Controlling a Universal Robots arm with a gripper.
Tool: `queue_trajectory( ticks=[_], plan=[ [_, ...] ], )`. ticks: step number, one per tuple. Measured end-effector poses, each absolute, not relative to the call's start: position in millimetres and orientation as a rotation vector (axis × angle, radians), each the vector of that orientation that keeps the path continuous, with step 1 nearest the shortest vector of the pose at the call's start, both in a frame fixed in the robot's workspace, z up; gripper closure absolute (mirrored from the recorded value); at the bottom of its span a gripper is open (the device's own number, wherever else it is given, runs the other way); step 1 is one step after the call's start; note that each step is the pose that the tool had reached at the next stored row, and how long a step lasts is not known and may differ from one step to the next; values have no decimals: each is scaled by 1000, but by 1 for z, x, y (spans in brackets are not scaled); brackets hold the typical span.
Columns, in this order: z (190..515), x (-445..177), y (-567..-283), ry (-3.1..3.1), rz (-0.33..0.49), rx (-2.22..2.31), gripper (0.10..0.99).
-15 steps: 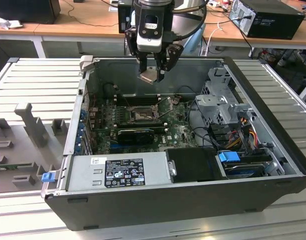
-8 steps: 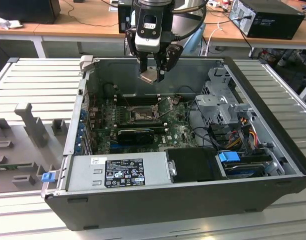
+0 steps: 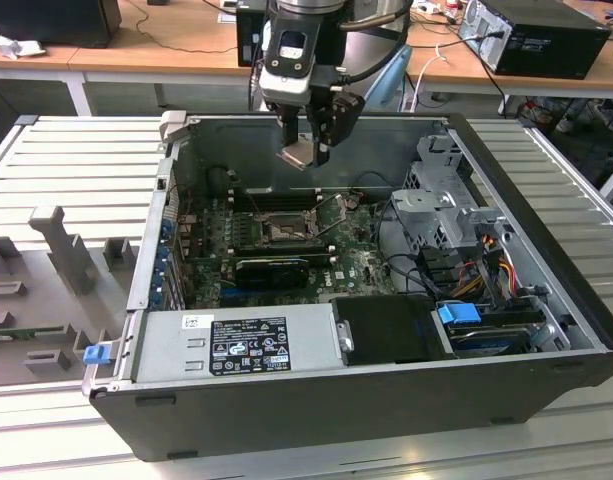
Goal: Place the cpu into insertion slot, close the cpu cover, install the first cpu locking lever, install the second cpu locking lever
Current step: 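Place the cpu into insertion slot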
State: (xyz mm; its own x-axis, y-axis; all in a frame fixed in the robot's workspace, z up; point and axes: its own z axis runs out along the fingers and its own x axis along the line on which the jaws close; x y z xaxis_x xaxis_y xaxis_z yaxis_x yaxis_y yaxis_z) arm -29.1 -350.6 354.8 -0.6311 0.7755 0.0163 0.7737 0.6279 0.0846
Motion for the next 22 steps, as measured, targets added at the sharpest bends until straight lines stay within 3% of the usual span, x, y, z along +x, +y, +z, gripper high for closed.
queue_trajectory(
  ticks=[22],
  plan=[
    [350,-29,-351,2398,115,1961,545]
  ],
)
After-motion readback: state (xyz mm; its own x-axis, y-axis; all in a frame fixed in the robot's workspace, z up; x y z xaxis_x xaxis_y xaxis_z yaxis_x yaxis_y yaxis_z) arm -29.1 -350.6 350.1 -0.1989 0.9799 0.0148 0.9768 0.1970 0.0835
